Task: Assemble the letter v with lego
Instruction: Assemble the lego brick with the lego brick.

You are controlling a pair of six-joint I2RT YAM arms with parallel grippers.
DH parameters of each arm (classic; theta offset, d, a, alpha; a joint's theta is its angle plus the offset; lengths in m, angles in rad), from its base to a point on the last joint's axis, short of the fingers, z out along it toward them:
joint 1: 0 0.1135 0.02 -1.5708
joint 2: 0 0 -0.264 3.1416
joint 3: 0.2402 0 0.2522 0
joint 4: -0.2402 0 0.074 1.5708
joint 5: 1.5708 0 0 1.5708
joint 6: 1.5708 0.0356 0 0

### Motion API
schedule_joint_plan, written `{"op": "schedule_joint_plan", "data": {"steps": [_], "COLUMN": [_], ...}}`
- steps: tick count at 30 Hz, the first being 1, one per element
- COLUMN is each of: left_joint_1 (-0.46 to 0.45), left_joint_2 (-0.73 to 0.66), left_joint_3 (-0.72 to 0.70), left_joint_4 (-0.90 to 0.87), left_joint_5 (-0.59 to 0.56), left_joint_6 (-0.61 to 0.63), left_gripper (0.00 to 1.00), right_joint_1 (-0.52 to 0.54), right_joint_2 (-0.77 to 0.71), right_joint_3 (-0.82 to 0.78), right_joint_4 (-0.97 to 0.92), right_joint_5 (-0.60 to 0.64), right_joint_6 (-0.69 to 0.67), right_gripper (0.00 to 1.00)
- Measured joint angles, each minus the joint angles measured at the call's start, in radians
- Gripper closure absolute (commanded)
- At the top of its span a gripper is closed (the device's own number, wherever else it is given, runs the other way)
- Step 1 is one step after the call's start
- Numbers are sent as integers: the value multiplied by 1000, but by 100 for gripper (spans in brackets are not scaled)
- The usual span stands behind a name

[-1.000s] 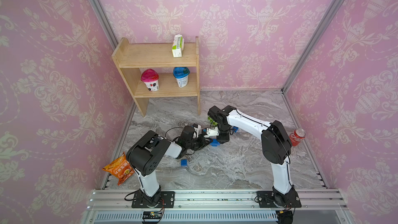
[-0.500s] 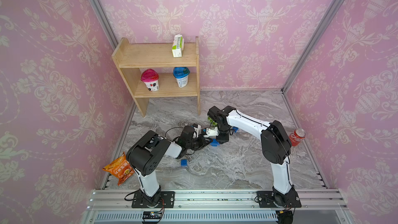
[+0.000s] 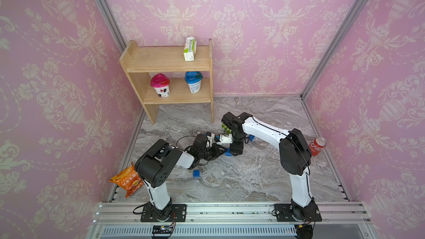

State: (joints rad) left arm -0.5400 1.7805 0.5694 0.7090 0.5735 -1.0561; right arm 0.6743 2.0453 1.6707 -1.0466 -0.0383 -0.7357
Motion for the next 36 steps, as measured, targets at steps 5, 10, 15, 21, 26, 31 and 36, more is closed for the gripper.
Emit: {"op": "schedule_joint_plan", "data": {"steps": [5,10,15,21,26,31,36], "left_joint_1": [0,0,0,0,0,0,0], "left_joint_2": [0,0,0,0,0,0,0], "left_joint_3": [0,0,0,0,0,0,0], "left_joint_4": [0,0,0,0,0,0,0], "left_joint_5": [0,0,0,0,0,0,0], "left_joint_6": [0,0,1,4,4,3,3], "left_gripper": [70,70,70,70,70,70,70], "right_joint_1": [-28,-45,-34,-1,9,9,9], "right_joint_2": [-90,-233,-275,-256,-246,-224,-188], "right_joint_3": [-2,-33,-109,-174,-174,-175,-176], "right_joint_4": [26,77,92,97,108,108,121], "right_joint_5": [6,103,185,194,193,195,192], "right_joint_6": [114,420,722,876,918,929,937], "right_gripper": [0,0,0,1,1,2,2]}}
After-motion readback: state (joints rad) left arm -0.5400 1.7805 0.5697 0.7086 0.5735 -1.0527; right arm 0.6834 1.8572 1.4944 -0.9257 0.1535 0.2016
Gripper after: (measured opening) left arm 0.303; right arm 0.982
